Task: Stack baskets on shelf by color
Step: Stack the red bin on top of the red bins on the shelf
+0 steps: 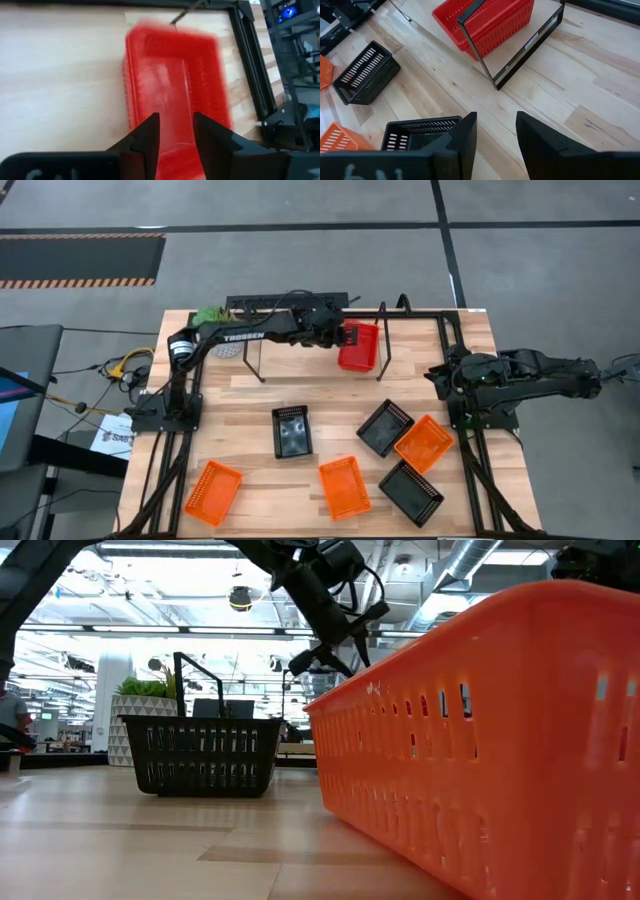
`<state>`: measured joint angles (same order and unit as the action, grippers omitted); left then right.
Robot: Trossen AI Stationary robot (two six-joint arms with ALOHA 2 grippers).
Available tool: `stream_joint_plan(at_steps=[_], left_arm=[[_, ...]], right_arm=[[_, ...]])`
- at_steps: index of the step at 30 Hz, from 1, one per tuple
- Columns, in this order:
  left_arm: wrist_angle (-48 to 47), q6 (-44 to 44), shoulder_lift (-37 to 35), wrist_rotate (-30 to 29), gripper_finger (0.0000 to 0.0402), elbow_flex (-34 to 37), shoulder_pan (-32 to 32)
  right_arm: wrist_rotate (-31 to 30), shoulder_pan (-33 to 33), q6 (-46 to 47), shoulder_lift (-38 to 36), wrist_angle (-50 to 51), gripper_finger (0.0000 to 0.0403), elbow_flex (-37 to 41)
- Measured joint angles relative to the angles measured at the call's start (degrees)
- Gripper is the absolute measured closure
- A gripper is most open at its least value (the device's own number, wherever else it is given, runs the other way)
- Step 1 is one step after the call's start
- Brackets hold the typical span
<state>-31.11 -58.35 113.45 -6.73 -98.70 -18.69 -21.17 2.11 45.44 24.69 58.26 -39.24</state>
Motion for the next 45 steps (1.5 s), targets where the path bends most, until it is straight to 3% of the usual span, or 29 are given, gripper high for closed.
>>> stream_joint_plan(at_steps=[5,14,26,45], left_arm=[[-5.5,4.6,-1.7,-1.2,0.0294,-0.1,-1.4],[-13.8,5.2,0.0,-3.2,0.0304,0.6,0.1],[-11.3,4.3,4.4,1.8,0.0347,0.6,2.8],[-6.0,3.5,4.8,4.2,0.0350,0.6,4.1]], right_arm=[[0.0,0.0,-0.3,0.0,0.0,0.0243,0.0],[0.0,0.0,-0.3,0.0,0.0,0.0243,0.0],[0.2,0.0,0.0,0.0,0.0,0.0243,0.0],[0.2,0.0,0.0,0.0,0.2,0.0243,0.0]])
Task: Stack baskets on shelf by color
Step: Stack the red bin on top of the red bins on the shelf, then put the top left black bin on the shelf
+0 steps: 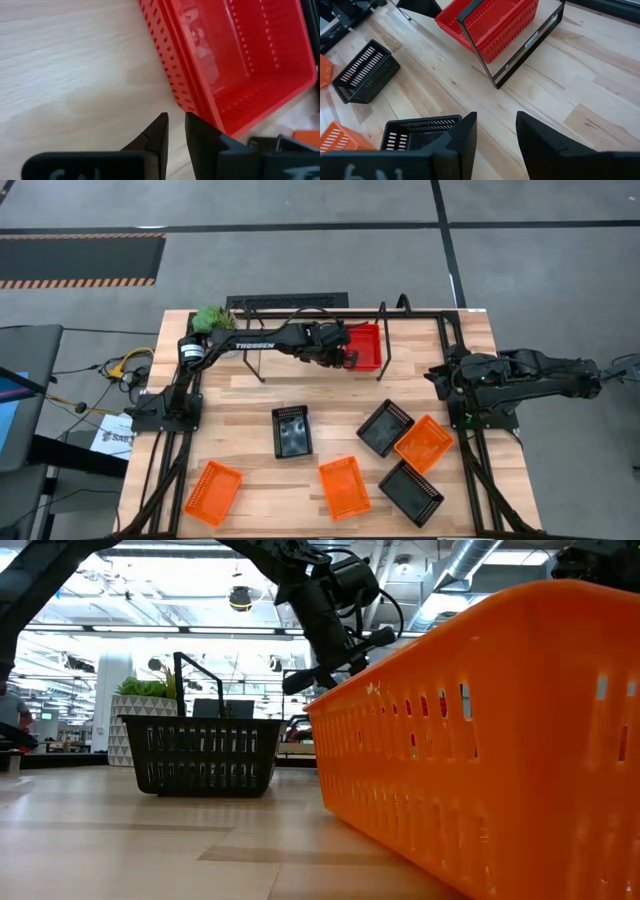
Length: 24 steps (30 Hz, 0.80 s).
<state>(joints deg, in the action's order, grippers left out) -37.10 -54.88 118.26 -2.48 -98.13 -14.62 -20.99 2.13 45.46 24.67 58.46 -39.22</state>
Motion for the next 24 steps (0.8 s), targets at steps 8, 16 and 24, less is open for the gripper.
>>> stream_joint_plan(at_steps=[8,16,24], left_arm=[[-15.3,9.1,-2.5,6.8,0.0346,0.0,0.5],[-39.9,4.8,-6.0,-5.3,0.0259,0.0,10.2],[-48.8,-12.8,-10.2,-10.7,0.0161,0.0,22.9]], right_arm=[[0.0,0.0,-0.3,0.0,0.2,0.0243,0.0],[0.0,0.0,-0.3,0.0,1.2,0.0243,0.0],[0.0,0.0,-0.8,0.0,1.2,0.0243,0.0]])
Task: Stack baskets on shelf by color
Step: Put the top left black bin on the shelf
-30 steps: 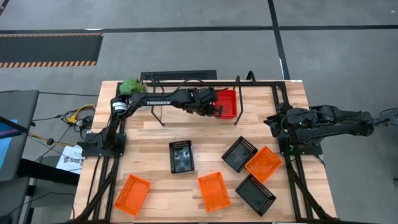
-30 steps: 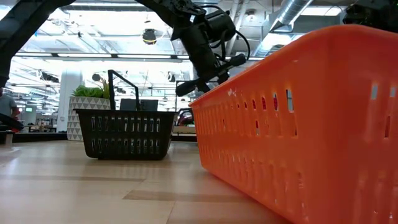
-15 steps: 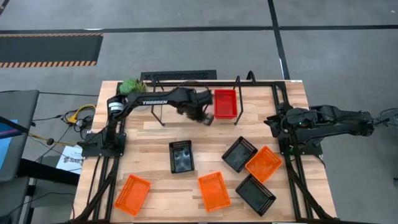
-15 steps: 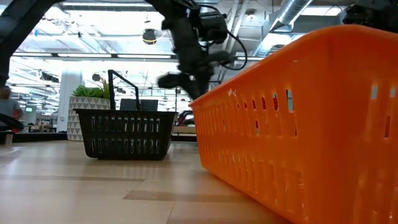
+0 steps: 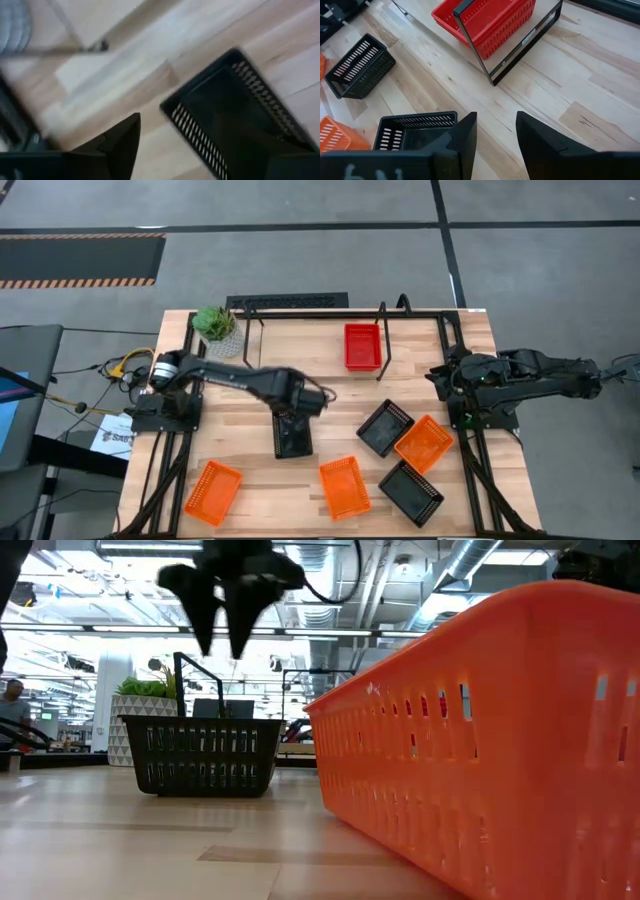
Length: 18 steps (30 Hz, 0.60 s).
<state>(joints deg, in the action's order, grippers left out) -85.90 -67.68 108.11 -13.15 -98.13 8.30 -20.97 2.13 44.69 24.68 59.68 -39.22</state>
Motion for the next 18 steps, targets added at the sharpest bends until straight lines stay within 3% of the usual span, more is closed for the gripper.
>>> stream_joint_plan(at_steps=[10,13,18], left_arm=[[1.6,-21.3,0.0,4.7,0.0165,0.3,9.8],[2.9,-26.5,-0.2,5.7,0.0165,4.0,10.9],[21.5,-29.1,-3.6,8.2,0.0166,16.9,11.2]], right_arm=[[0.0,0.0,-0.2,0.0,0.0,0.0243,0.0],[0.0,0.0,-1.0,0.0,0.0,0.0243,0.0],[0.0,0.0,-1.8,0.0,-0.1,0.0243,0.0]])
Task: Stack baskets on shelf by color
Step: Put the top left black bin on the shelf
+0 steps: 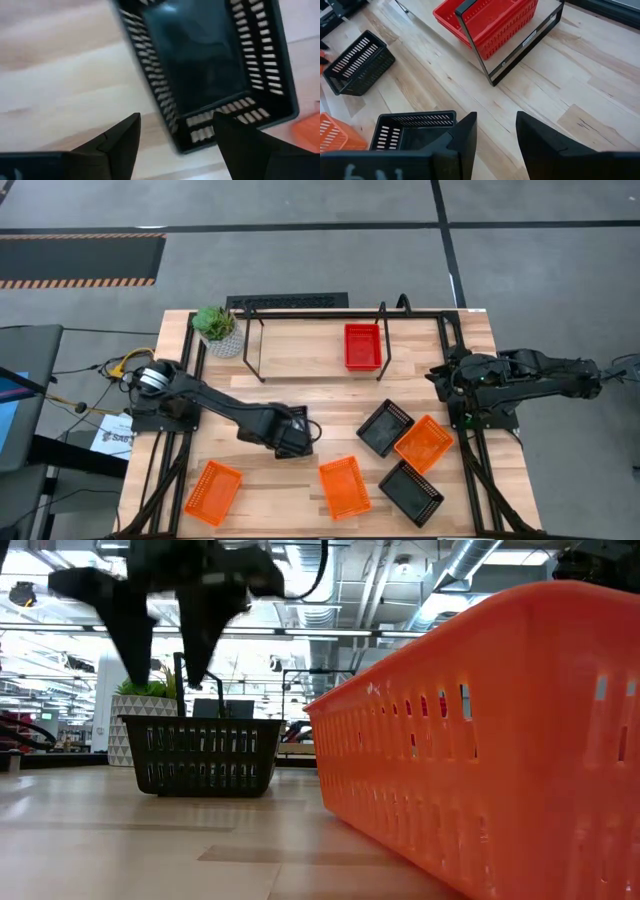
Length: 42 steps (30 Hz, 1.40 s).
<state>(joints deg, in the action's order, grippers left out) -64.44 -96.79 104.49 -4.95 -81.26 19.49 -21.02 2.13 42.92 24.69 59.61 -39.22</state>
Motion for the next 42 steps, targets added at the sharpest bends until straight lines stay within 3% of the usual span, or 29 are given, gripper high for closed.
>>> stream_joint_plan(at_steps=[5,8,14,18,27,35,42], left_arm=[[7.4,-1.7,-2.1,-0.4,0.0166,8.6,-1.8],[7.0,-1.9,-2.0,-0.2,0.0166,10.4,-2.3],[16.8,0.2,-2.1,1.5,0.0179,14.0,-3.6],[18.6,0.1,-2.0,2.9,0.0228,16.6,-4.5],[18.6,1.7,-2.3,4.1,0.0391,17.0,-6.0],[16.6,3.8,-6.4,5.5,0.0401,14.7,-8.8],[16.3,7.1,-14.7,-1.1,0.0401,14.2,-16.1]], right_arm=[[0.0,0.0,0.1,0.0,0.0,0.0243,0.0],[0.0,0.0,0.1,0.0,0.0,0.0243,0.0],[0.0,0.0,0.1,0.0,0.0,0.0243,0.0],[0.0,0.0,0.1,0.0,0.0,0.0243,0.0],[0.0,0.0,0.1,0.0,0.0,0.0243,0.0],[-0.1,0.0,0.1,0.0,0.0,0.0243,0.0],[-0.2,0.0,0.1,0.0,0.0,0.0243,0.0]])
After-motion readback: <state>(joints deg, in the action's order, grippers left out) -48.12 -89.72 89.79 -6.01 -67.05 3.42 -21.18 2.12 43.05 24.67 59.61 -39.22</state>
